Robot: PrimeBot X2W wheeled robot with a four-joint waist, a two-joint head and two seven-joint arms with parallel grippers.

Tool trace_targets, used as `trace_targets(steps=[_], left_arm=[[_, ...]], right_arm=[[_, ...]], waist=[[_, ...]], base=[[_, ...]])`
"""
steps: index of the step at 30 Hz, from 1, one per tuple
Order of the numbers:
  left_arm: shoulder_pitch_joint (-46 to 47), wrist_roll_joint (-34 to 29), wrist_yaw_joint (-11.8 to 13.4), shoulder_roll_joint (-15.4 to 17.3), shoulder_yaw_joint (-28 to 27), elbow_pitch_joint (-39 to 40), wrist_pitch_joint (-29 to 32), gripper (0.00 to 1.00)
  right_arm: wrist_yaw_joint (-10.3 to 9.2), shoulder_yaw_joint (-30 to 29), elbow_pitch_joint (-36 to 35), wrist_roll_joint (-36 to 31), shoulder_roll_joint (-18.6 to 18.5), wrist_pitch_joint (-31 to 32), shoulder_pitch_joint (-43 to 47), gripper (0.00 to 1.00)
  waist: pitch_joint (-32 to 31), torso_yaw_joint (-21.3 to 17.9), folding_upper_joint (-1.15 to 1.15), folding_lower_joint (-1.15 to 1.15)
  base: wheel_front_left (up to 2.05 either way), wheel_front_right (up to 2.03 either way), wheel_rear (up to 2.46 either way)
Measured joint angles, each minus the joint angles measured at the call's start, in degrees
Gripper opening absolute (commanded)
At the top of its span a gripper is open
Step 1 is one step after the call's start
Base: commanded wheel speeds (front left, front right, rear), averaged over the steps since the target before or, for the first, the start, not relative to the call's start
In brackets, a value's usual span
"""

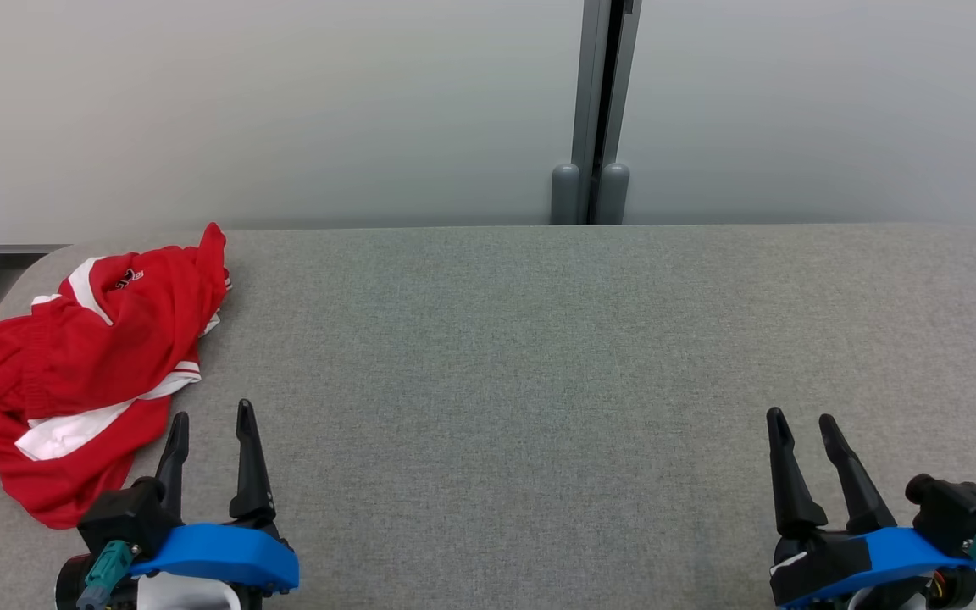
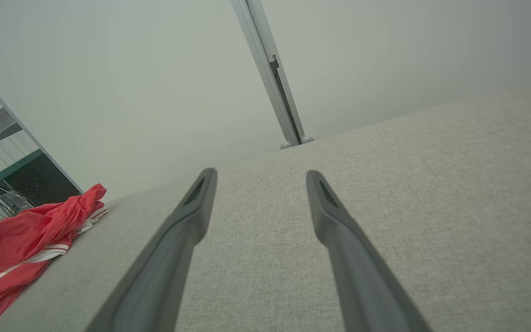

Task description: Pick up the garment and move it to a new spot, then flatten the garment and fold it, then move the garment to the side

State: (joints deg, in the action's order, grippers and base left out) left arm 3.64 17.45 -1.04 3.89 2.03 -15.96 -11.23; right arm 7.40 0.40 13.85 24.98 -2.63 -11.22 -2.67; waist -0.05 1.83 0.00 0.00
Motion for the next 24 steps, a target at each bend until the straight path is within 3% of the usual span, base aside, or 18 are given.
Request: trace_targets(steps=[24], left_arm=[[0.0,-10.4,1.3,0.1,0.9,-1.8,-2.6,1.0]], right_arm=[[0.01,0.8,0.8,-11.2,0.0,-2.7,0.3,1.0]], waist=[[-0.4,0.4,0.0,0.0]], base=[[0.0,0.0,0.0]])
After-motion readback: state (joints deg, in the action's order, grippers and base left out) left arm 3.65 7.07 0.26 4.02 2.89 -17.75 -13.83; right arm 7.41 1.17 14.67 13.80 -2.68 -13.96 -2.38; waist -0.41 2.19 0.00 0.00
